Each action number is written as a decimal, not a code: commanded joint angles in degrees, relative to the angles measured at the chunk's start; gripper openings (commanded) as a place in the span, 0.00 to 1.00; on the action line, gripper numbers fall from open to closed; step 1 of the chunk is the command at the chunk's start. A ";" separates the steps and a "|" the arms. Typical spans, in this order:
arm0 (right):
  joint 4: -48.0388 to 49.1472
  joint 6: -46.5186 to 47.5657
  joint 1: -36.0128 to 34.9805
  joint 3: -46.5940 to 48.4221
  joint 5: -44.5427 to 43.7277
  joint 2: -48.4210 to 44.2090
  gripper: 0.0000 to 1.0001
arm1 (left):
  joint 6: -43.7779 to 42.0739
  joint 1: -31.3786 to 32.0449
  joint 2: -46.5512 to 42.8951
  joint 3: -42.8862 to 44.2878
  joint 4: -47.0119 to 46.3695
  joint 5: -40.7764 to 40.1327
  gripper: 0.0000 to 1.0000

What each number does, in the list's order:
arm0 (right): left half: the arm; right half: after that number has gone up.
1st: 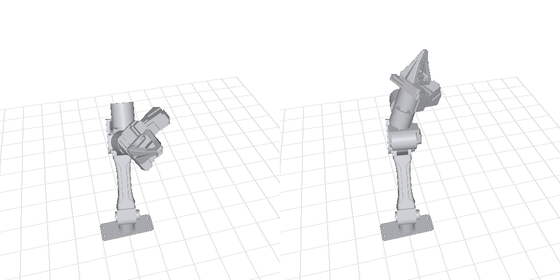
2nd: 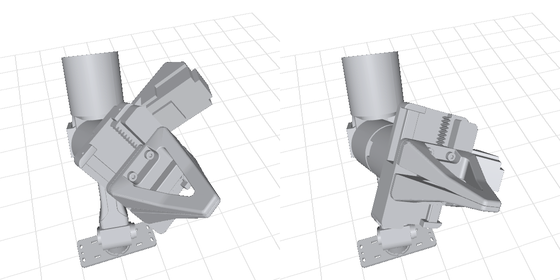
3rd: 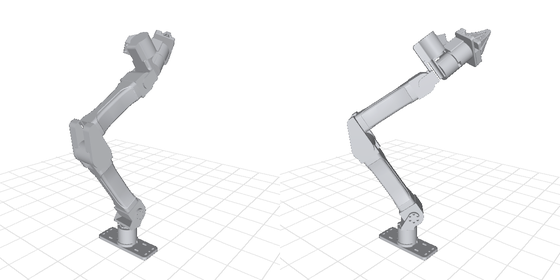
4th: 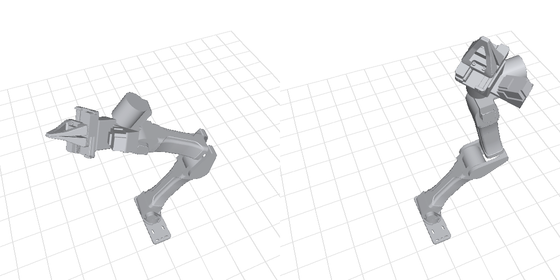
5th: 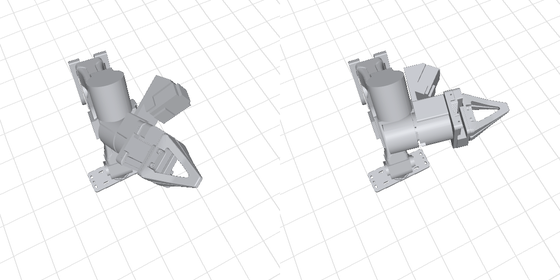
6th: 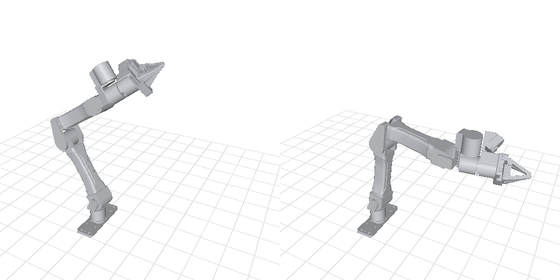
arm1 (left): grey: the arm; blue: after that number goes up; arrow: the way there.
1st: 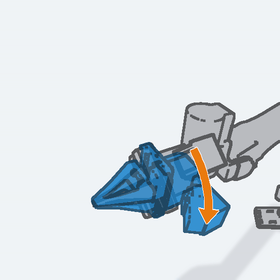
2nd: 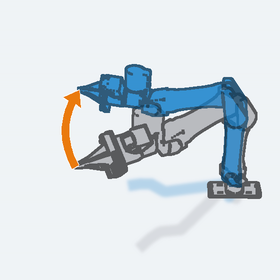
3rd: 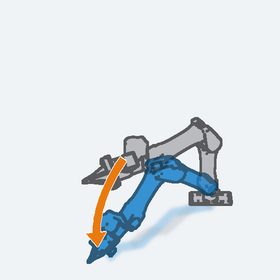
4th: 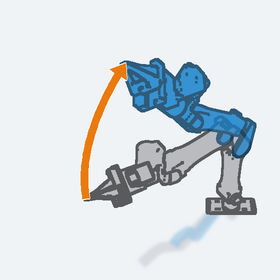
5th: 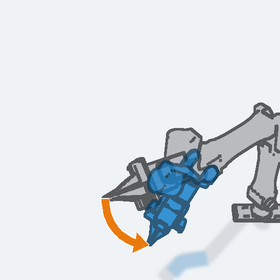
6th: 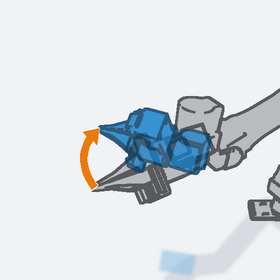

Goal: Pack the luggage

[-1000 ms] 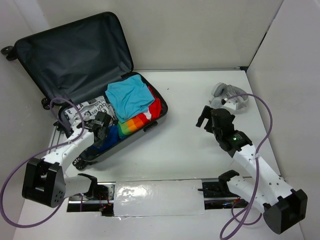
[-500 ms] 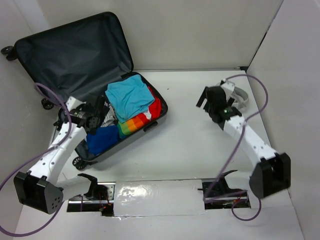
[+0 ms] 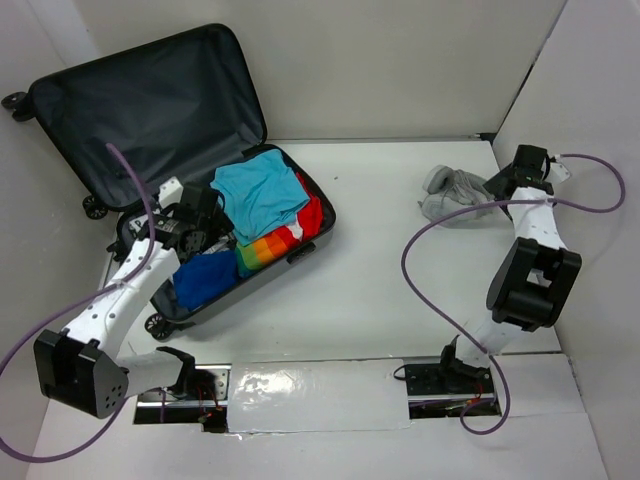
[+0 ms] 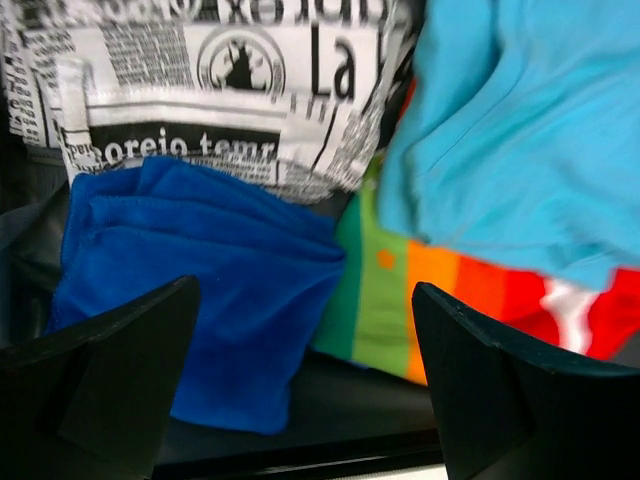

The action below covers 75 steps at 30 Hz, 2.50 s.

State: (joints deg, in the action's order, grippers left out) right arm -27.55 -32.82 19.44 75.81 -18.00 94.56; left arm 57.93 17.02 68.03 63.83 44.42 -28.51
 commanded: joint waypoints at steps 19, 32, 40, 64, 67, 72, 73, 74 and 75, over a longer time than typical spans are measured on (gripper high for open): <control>9.00 -11.82 -0.27 -2.33 8.87 11.18 0.86 | -9.24 0.65 -10.63 -9.42 -8.56 7.24 1.00; 10.76 -3.41 -7.31 2.12 4.28 3.62 0.00 | -5.12 0.65 -12.57 -8.20 -2.95 5.14 1.00; 12.60 14.51 -22.83 16.47 17.97 -1.31 0.00 | -1.34 -1.72 -15.11 -6.53 0.31 4.43 1.00; -14.72 30.53 -72.78 65.42 16.70 38.32 0.00 | 16.25 -3.83 -26.72 -1.26 21.85 -7.35 1.00; -14.72 31.32 -75.51 66.04 7.91 41.48 0.10 | 15.64 -3.83 -26.19 -0.73 21.85 -7.35 1.00; -14.56 30.62 -75.52 66.23 8.59 42.20 0.64 | 15.11 -3.83 -25.58 0.33 21.85 -7.35 1.00; -12.98 29.32 -75.52 66.22 6.94 41.67 0.85 | 15.11 -3.83 -25.58 0.33 21.85 -7.35 1.00; -11.92 29.30 -75.52 64.92 6.93 41.06 0.89 | 14.41 -3.83 -25.58 0.33 21.85 -7.35 1.00; -11.04 29.30 -75.52 64.90 6.92 39.83 0.90 | 14.40 -3.83 -25.58 0.33 21.85 -7.35 1.00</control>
State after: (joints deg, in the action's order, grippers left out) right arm -41.36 -2.98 -55.37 140.22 -8.25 137.71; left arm 72.34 13.50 42.24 62.28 66.04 -34.22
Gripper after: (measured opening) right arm 0.882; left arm 1.001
